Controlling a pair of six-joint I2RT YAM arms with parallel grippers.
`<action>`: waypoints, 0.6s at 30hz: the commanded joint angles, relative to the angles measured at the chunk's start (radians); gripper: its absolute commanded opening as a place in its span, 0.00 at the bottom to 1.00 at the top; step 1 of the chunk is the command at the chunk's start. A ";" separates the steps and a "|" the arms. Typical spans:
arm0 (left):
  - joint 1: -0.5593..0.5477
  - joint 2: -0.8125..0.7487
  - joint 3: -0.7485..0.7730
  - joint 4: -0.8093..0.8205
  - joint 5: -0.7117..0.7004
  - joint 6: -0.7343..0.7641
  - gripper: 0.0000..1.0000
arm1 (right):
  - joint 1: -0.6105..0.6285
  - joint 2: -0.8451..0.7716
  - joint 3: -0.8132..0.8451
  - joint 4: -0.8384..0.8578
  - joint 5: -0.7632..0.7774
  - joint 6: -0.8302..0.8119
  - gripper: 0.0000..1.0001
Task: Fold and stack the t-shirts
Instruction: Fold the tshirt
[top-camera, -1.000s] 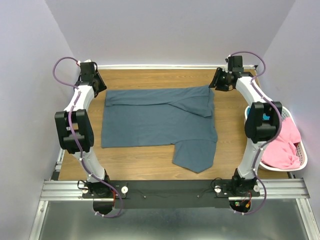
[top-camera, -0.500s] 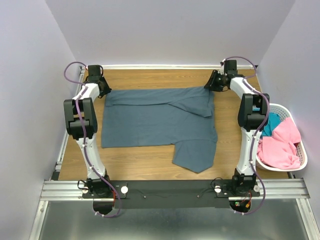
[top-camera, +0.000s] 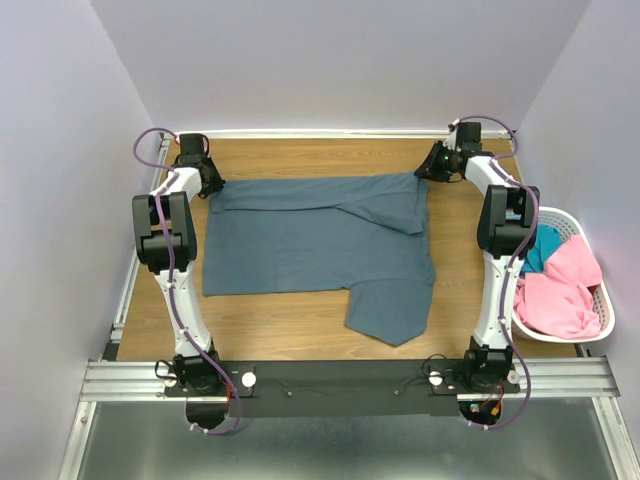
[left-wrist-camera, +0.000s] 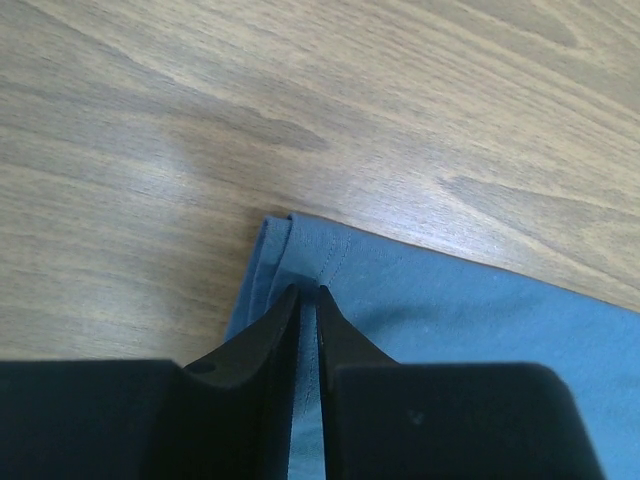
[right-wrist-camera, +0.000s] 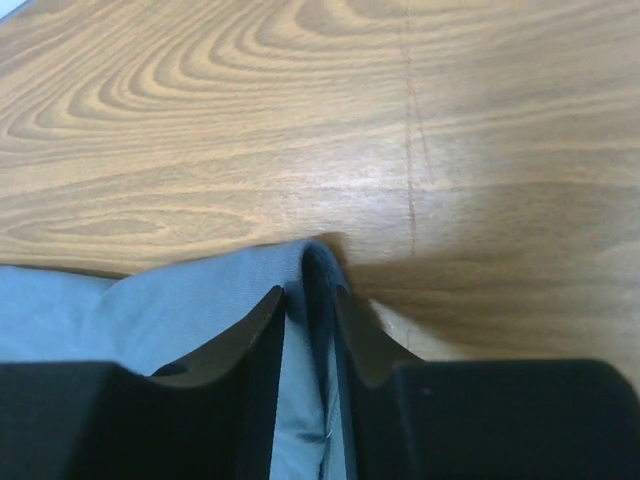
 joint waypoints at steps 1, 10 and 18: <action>-0.006 0.026 0.015 0.001 0.008 0.000 0.18 | -0.001 0.038 0.047 0.029 -0.073 0.003 0.31; -0.005 0.033 0.000 0.000 -0.002 0.003 0.17 | -0.001 0.045 0.047 0.044 -0.126 0.001 0.18; -0.005 0.049 0.024 -0.031 0.002 0.003 0.14 | -0.061 0.023 -0.005 0.051 0.023 0.041 0.00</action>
